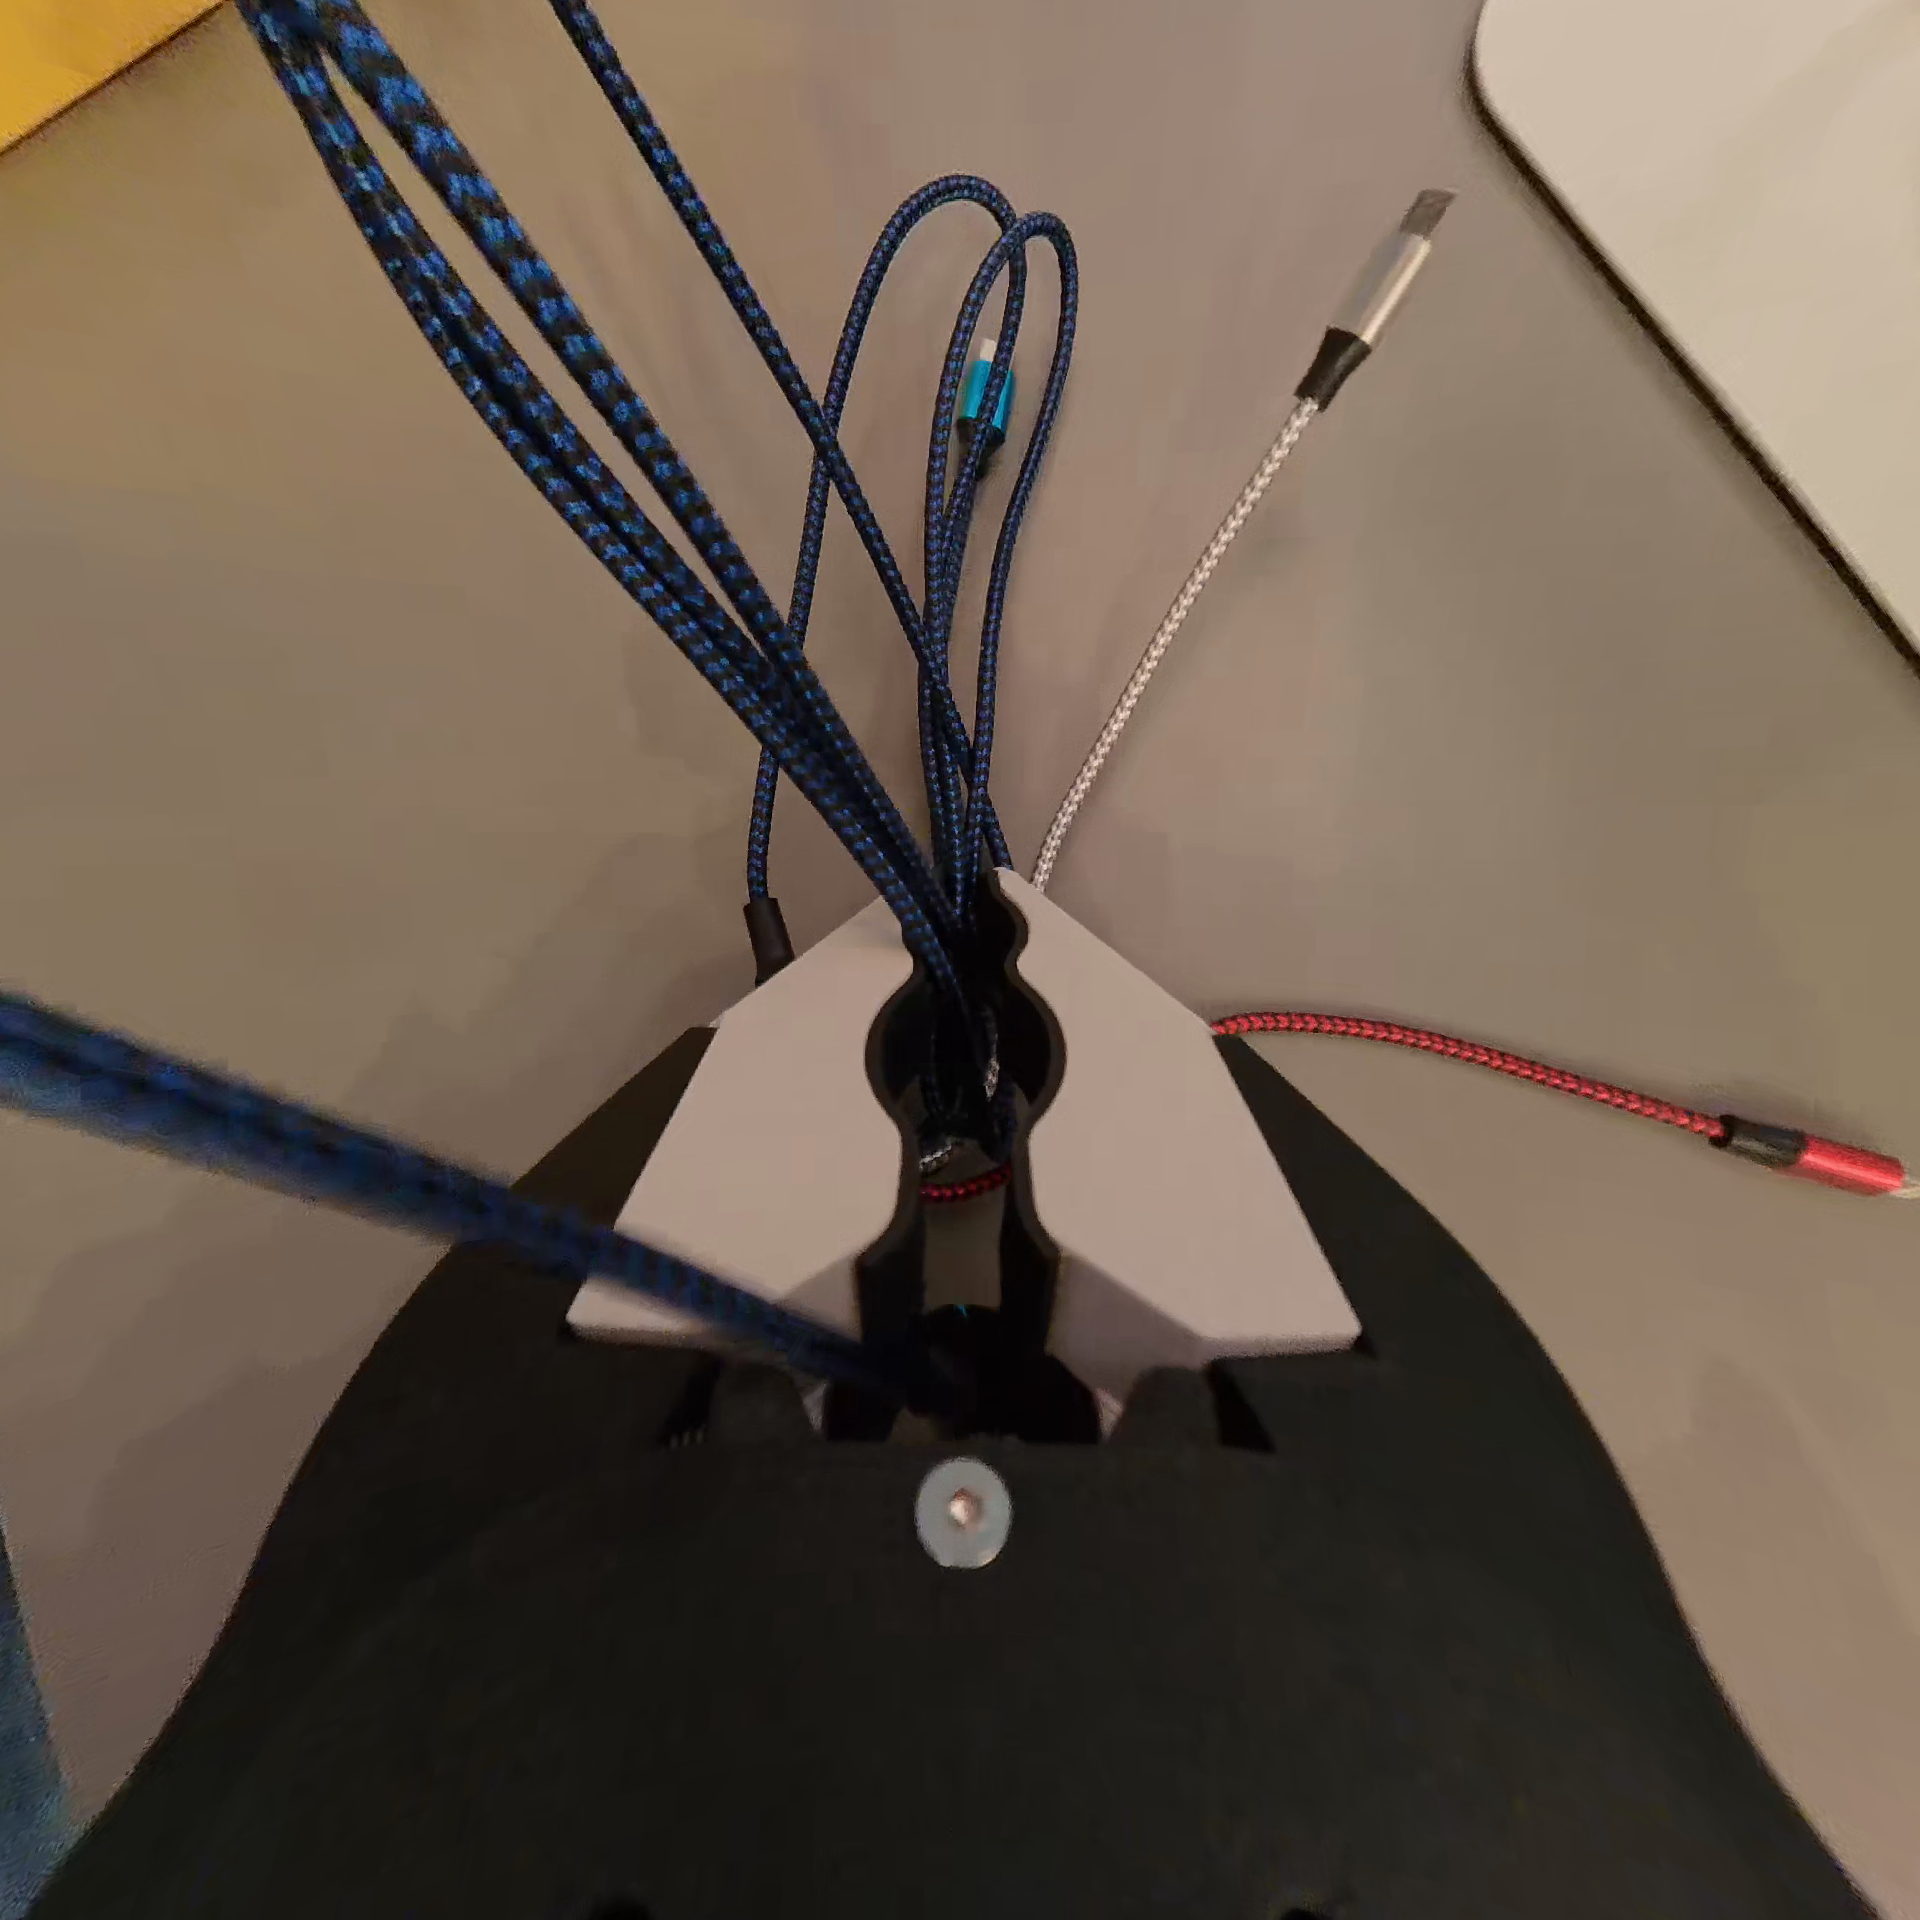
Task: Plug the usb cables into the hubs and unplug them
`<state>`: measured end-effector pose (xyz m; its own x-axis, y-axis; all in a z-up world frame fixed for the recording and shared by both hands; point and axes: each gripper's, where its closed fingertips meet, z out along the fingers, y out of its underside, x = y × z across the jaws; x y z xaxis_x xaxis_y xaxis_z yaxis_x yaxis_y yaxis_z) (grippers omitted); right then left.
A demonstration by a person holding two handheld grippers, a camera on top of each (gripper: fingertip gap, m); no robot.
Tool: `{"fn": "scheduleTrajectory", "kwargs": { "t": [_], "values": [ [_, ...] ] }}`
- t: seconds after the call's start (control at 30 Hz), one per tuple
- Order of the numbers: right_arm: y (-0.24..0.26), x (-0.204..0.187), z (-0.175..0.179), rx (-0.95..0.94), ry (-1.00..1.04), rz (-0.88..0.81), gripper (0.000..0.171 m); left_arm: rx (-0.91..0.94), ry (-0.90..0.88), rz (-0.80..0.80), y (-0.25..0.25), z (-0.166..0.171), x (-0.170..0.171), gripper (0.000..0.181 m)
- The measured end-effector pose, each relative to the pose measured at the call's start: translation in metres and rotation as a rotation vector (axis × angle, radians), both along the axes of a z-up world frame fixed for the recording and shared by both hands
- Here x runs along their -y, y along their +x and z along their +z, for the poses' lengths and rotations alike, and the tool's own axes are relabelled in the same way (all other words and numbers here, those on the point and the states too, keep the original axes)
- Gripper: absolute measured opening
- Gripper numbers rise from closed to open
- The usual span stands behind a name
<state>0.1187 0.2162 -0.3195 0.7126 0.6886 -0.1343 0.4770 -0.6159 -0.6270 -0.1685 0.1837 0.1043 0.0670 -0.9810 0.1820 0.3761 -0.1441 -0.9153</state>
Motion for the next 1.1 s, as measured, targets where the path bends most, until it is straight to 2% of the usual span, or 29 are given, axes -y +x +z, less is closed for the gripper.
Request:
{"fn": "scheduleTrajectory", "kwargs": {
  "t": [0.03, 0.27, 0.5, 0.63, 0.7, 0.8, 1.0, 1.1],
  "values": [
    [0.001, 0.000, 0.002, -0.007, 0.015, -0.001, 0.003, 0.006, 0.004, 0.011, -0.004, 0.003, -0.002, 0.011],
    [0.007, 0.005, 0.003, 0.040, 0.034, -0.019, 0.008, -0.059, -0.026, 0.026, 0.014, -0.018, -0.016, 0.011],
    [-0.003, 0.024, 0.015, 0.091, 0.050, 0.058, 0.014, -0.254, -0.089, -0.096, 0.072, -0.076, -0.002, 0.010],
    [-0.004, 0.035, 0.013, 0.121, 0.020, 0.077, 0.027, -0.369, -0.133, -0.153, 0.101, -0.114, 0.008, 0.011],
    [-0.005, 0.041, 0.014, 0.134, 0.012, 0.096, 0.042, -0.414, -0.135, -0.152, 0.108, -0.128, 0.010, 0.011],
    [-0.009, 0.048, 0.021, 0.121, 0.023, 0.124, 0.036, -0.442, -0.188, -0.197, 0.118, -0.148, 0.014, 0.011],
    [-0.023, 0.057, 0.044, 0.113, 0.092, 0.199, 0.000, -0.485, -0.202, -0.225, 0.125, -0.169, 0.020, 0.011],
    [-0.027, 0.062, 0.055, 0.135, 0.088, 0.217, 0.000, -0.500, -0.210, -0.232, 0.126, -0.175, 0.020, 0.011]
  ]
}}
